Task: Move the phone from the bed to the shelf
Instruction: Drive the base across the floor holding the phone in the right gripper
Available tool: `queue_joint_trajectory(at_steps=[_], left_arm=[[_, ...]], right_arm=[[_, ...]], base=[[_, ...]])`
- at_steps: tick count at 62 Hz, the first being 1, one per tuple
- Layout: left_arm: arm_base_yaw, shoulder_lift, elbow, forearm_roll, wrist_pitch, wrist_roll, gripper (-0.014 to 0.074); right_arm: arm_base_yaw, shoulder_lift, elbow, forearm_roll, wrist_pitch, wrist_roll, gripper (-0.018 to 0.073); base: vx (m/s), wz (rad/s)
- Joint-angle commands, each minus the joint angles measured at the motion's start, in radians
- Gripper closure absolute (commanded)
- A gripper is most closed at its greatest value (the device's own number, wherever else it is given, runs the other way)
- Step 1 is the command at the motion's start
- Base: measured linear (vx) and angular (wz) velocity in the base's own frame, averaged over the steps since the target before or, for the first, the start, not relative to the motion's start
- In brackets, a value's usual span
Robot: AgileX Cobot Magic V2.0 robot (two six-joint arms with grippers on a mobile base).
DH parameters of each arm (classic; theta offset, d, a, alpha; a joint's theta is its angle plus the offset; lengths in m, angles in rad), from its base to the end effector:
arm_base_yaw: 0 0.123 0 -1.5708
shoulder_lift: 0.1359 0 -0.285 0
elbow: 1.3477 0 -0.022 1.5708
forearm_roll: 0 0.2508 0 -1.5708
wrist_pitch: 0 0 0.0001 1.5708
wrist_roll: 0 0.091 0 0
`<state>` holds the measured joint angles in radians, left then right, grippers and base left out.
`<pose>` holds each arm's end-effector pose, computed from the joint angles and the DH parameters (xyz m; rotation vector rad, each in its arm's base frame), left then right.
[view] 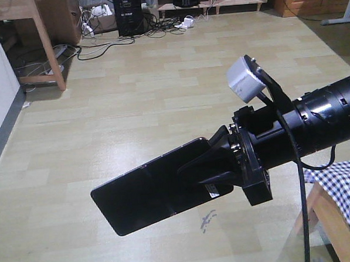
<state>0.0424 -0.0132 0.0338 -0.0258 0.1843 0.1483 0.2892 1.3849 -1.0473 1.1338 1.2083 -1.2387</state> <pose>0.0562 0.0020 0.1857 0.0716 1.6883 0.1200 0.2238 0.1471 0.3239 -1.2510 1.9351 1.1654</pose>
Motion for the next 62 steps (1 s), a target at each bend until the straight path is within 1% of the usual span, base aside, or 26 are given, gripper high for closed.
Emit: queue_joint_trajectory(at_steps=[1,62], left_arm=[[-0.004,-0.013,-0.021,-0.009,-0.072,-0.006,0.0595],[-0.004,-0.013,-0.021,-0.009,-0.072,-0.006,0.0595]], right_arm=[[-0.002,-0.035,-0.025,0.085,0.079,-0.005,0.0561],[-0.002,-0.035,-0.025,0.085,0.079,-0.005,0.0561]], base=[[0.31,-0.04],[0.37,0.01]])
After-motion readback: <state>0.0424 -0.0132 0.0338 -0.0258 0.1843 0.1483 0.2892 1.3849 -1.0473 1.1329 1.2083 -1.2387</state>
